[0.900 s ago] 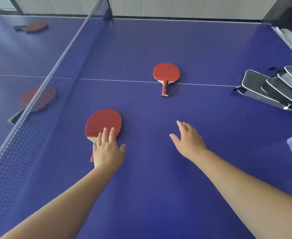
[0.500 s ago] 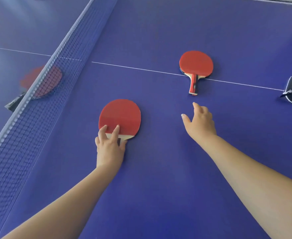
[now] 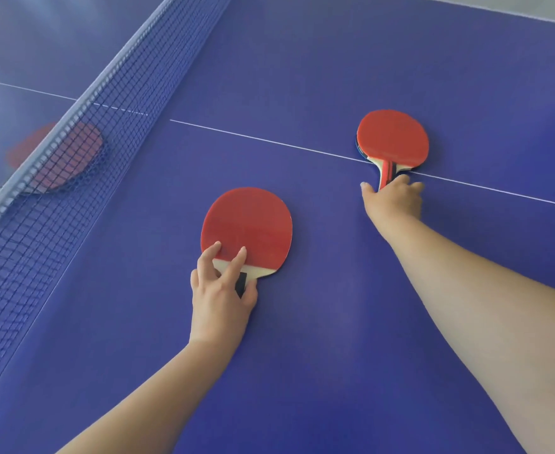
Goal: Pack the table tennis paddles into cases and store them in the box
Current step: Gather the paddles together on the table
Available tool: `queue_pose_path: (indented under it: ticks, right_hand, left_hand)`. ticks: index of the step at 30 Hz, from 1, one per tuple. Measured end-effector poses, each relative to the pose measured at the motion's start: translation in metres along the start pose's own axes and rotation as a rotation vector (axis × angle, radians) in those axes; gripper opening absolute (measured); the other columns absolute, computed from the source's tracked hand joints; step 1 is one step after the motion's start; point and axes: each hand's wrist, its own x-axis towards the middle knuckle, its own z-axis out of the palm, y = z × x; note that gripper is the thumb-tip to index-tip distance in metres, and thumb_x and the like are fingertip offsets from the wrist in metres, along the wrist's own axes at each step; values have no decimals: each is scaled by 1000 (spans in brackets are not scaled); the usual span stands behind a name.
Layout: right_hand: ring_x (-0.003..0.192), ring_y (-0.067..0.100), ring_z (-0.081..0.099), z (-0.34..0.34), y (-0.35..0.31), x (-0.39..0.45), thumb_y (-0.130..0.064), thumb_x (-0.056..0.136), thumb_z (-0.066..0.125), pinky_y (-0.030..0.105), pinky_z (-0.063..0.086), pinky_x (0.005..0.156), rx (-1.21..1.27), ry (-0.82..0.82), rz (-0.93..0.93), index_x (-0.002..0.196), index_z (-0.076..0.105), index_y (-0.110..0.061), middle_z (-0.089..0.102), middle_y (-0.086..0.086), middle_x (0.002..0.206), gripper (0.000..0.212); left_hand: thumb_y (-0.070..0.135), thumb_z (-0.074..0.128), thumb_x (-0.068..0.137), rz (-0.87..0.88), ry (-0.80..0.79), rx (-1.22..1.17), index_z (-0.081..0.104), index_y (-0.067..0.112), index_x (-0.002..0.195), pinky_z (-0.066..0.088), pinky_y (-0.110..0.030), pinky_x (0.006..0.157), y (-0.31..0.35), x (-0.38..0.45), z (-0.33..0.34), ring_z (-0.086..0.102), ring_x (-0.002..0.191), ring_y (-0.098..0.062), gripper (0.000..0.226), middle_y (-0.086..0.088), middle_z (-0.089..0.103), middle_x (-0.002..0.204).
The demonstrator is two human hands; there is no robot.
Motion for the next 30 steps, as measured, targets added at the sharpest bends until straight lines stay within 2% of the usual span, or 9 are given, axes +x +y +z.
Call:
queue_pose_path:
  ticks: [3, 9, 12, 15, 18, 20, 24, 26, 30]
  right_hand:
    - [108, 39, 59, 0, -4, 15, -40, 92, 60, 39, 44, 72, 29, -73, 30, 131, 39, -5, 50, 18, 130, 56]
    - [103, 36, 61, -11, -3, -1, -19, 95, 49, 36, 44, 70, 113, -78, 9, 128, 40, -4, 58, 16, 123, 38]
    - [98, 38, 61, -21, 7, -29, -19, 96, 45, 38, 46, 69, 139, -96, -46, 124, 40, -2, 59, 18, 117, 32]
    - [88, 36, 59, -31, 23, -66, -26, 98, 44, 36, 44, 63, 107, -152, -105, 116, 41, -3, 59, 16, 106, 30]
    - [77, 30, 56, -42, 40, -112, -31, 100, 45, 30, 38, 51, 82, -202, -150, 109, 40, -6, 57, 11, 96, 27]
    - [76, 30, 58, -47, 51, -143, -32, 100, 46, 32, 40, 52, 110, -231, -165, 105, 40, -7, 57, 9, 92, 26]
    - [74, 28, 60, -58, 70, -201, -33, 99, 47, 33, 43, 54, 184, -275, -193, 102, 40, -9, 56, 4, 83, 25]
    - [69, 25, 56, -64, 78, -226, -33, 99, 47, 30, 37, 48, 207, -283, -201, 101, 39, -10, 53, 1, 79, 24]
    - [63, 17, 49, -72, 89, -269, -33, 99, 46, 26, 29, 45, 233, -290, -214, 96, 36, -14, 52, 1, 81, 22]
  left_hand:
    - [16, 75, 83, 8, 9, 4, 61, 28, 132, 36, -30, 86, 0, 0, 1, 41, 105, -25, 52, -5, 35, 147]
    - [19, 73, 86, -18, 0, -10, 60, 28, 133, 36, -29, 90, 2, -1, -3, 42, 111, -22, 50, -4, 31, 148]
    - [20, 72, 86, -90, -61, -31, 54, 29, 138, 42, -30, 95, 2, -3, -9, 45, 114, -22, 55, -2, 22, 150]
    - [17, 70, 85, -156, -128, -68, 49, 32, 141, 50, -38, 92, 7, -13, -18, 54, 102, -22, 62, 2, 19, 147]
    - [16, 69, 86, -304, -184, -196, 44, 36, 142, 49, -32, 83, 18, -27, -28, 55, 91, -13, 65, 4, 29, 133]
    - [17, 68, 86, -383, -219, -273, 38, 37, 144, 45, -29, 77, 29, -38, -34, 54, 91, -9, 68, 3, 37, 122]
    - [21, 64, 90, -477, -335, -436, 32, 43, 142, 49, -26, 63, 53, -68, -42, 62, 77, -17, 65, 10, 59, 91]
    - [21, 61, 93, -487, -400, -520, 31, 43, 142, 52, -25, 67, 61, -87, -45, 67, 72, -17, 62, 1, 66, 89]
    - [13, 54, 97, -535, -497, -737, 29, 42, 144, 54, -23, 76, 70, -124, -50, 73, 83, -9, 61, -7, 69, 106]
